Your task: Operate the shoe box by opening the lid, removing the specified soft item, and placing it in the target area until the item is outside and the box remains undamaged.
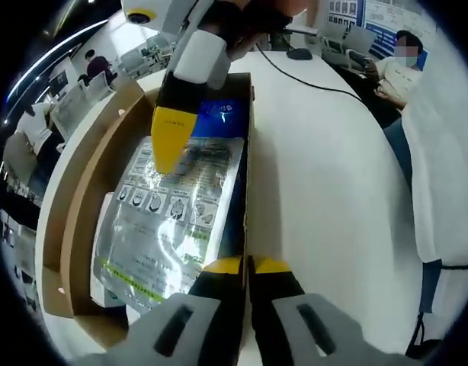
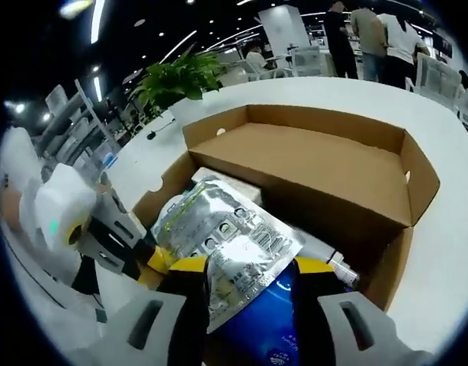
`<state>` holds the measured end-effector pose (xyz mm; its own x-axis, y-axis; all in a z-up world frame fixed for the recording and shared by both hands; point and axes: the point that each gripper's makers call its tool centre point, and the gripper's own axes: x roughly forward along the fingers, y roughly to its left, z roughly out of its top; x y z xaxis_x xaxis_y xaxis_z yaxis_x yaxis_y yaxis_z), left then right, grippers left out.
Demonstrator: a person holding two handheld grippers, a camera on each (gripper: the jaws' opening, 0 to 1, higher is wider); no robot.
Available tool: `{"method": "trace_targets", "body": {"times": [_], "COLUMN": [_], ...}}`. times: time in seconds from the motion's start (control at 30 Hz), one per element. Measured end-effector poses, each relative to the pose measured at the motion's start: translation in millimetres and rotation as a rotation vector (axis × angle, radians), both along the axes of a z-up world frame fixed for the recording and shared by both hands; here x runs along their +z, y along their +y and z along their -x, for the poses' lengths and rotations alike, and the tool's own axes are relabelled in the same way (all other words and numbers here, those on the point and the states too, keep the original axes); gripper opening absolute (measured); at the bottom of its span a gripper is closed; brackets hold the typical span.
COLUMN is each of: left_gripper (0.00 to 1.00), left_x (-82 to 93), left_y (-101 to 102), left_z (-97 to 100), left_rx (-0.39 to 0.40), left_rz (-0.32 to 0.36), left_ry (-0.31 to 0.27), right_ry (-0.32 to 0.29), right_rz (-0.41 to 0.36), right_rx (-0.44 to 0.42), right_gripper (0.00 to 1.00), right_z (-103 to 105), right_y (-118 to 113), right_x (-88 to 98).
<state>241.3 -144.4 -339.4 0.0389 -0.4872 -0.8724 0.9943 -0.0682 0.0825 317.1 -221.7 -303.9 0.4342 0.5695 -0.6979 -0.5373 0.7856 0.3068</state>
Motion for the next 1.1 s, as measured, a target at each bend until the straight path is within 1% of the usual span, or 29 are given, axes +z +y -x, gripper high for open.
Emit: {"method": "trace_targets", "body": {"times": [0.07, 0.2, 0.27, 0.33, 0.4, 0.47, 0.53, 0.6, 0.63, 0.67, 0.7, 0.73, 0.8, 0.87, 1.03, 1.1], "left_gripper": [0.01, 0.01, 0.01, 0.01, 0.01, 0.01, 0.01, 0.01, 0.01, 0.01, 0.01, 0.01, 0.01, 0.01, 0.01, 0.01], "left_x": [-0.2, -0.3, -0.3, -0.7, -0.8, -0.8, -0.8, -0.7, -0.7, -0.6, -0.6, -0.5, -0.5, -0.3, -0.2, -0.3], "left_y": [0, -1, -1, -1, -1, -1, -1, -1, -2, -2, -2, -1, -1, -1, -1, -1], "left_z": [0.2, 0.3, 0.4, 0.5, 0.4, 0.4, 0.2, -0.1, -0.3, -0.4, -0.6, -0.8, -1.1, -1.3, -1.2, -1.2], "left_rx": [0.000, -0.001, -0.002, -0.004, -0.004, -0.004, -0.004, -0.004, -0.004, -0.004, -0.004, -0.005, -0.005, -0.005, -0.005, -0.005], "left_rz": [0.000, 0.000, 0.000, -0.001, -0.001, -0.001, -0.001, -0.001, -0.001, -0.001, -0.001, -0.001, -0.001, -0.001, -0.001, -0.001], "left_ry": [0.000, 0.002, 0.003, 0.002, 0.002, 0.002, 0.002, 0.003, 0.003, 0.003, 0.003, 0.004, 0.003, 0.003, 0.003, 0.004], "right_ry": [0.004, 0.007, 0.004, 0.015, 0.013, 0.022, 0.028, 0.040, 0.043, 0.062, 0.056, 0.046, 0.039, 0.064, 0.059, 0.079], "right_rz": [-0.011, -0.066, -0.116, -0.157, -0.165, -0.174, -0.213, -0.237, -0.235, -0.209, -0.156, -0.143, -0.157, -0.197, -0.172, -0.183], "right_rx": [-0.006, -0.019, -0.022, -0.020, -0.007, 0.000, -0.003, -0.020, -0.021, -0.032, -0.040, -0.052, -0.074, -0.082, -0.115, -0.114], "right_gripper": [0.38, 0.36, 0.34, 0.29, 0.26, 0.25, 0.22, 0.22, 0.22, 0.22, 0.22, 0.22, 0.22, 0.22, 0.24, 0.23], "right_z": [1, 2, 3, 5, 6, 7, 7, 6, 5, 5, 3, 0, -3, -2, -5, -4], "right_y": [0, 3, 7, 12, 15, 18, 23, 27, 28, 26, 19, 17, 15, 17, 11, 14], "right_x": [1.8, 10.7, 16.8, 20.0, 19.5, 17.6, 19.8, 21.4, 20.1, 15.7, 9.5, 7.9, 8.6, 10.3, 5.9, 3.0]}}
